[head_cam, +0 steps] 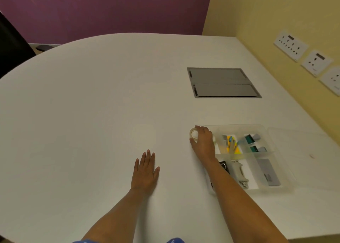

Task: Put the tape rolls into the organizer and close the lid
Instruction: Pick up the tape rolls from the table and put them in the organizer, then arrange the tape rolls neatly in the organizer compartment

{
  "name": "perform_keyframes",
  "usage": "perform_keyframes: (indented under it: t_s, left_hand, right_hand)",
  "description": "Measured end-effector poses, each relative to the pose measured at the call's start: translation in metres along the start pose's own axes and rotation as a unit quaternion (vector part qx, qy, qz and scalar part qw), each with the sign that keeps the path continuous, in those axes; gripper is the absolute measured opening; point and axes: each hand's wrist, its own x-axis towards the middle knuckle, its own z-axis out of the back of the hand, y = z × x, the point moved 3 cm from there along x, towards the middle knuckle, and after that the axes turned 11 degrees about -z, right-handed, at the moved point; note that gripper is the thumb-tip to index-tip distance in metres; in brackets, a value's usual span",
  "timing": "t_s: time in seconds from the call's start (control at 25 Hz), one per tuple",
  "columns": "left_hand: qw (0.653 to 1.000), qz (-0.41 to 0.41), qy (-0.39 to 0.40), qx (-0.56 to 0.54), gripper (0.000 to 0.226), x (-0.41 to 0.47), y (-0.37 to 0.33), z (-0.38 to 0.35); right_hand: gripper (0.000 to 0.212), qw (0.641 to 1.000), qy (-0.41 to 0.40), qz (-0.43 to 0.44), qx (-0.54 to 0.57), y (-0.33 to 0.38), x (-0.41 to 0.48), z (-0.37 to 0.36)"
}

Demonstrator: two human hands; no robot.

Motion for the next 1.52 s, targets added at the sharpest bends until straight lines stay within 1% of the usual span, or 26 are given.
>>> perform_keyframes:
  t_s: [0.08,0.12,0.2,0.28,0.48,0.76,0.88,1.0,1.12,1.24,1.4,1.52]
  left_hand:
    - [1.0,0.0,0.0,-0.003,0.058,0.002,-0.014,-0.004]
    - [1.0,0.001,0.0,-0.005,0.058,0.003,-0.02,-0.006]
    - [1.0,0.003,0.001,-0.009,0.058,0.005,-0.031,-0.009]
    - [1.0,0.008,0.001,-0.011,0.058,0.007,-0.041,-0.012]
    - [1.0,0.023,-0.003,-0.013,0.058,0.008,-0.054,-0.014]
    - [0.999,0.033,-0.007,0.0,0.056,0.012,-0.066,-0.014]
    - [0.999,0.034,-0.005,0.005,0.056,0.014,-0.072,-0.016]
    - [0.999,0.039,-0.002,0.016,0.055,0.015,-0.077,-0.017]
    - [0.999,0.04,-0.003,0.017,0.055,0.016,-0.079,-0.017]
    - [0.999,0.034,-0.008,0.024,0.055,0.018,-0.079,-0.012]
    - [0.999,0.013,-0.04,0.031,0.051,0.032,-0.081,0.006]
    - [0.998,-0.006,-0.06,0.034,0.045,0.047,-0.085,0.023]
  right_hand:
    - [0.053,0.998,-0.034,-0.037,0.028,-0.019,0.003,0.014]
    - [0.053,0.997,-0.038,-0.055,0.031,-0.027,0.004,0.02]
    - [0.054,0.998,-0.02,-0.067,0.005,-0.043,0.006,0.027]
    - [0.053,0.998,0.007,-0.056,-0.037,-0.053,0.008,0.029]
    - [0.045,0.99,0.044,-0.03,-0.131,-0.061,0.014,0.029]
    - [0.046,0.981,0.077,-0.019,-0.176,-0.059,0.022,0.029]
    - [0.045,0.978,0.103,0.012,-0.183,-0.062,0.023,0.028]
    - [0.04,0.968,0.119,0.039,-0.216,-0.067,0.023,0.027]
    - [0.039,0.966,0.117,0.045,-0.228,-0.07,0.026,0.028]
    - [0.04,0.971,0.095,0.049,-0.212,-0.067,0.025,0.03]
    - [0.033,0.984,0.052,0.031,-0.168,-0.06,0.032,0.036]
    - [0.033,0.988,0.035,0.014,-0.15,-0.057,0.038,0.042]
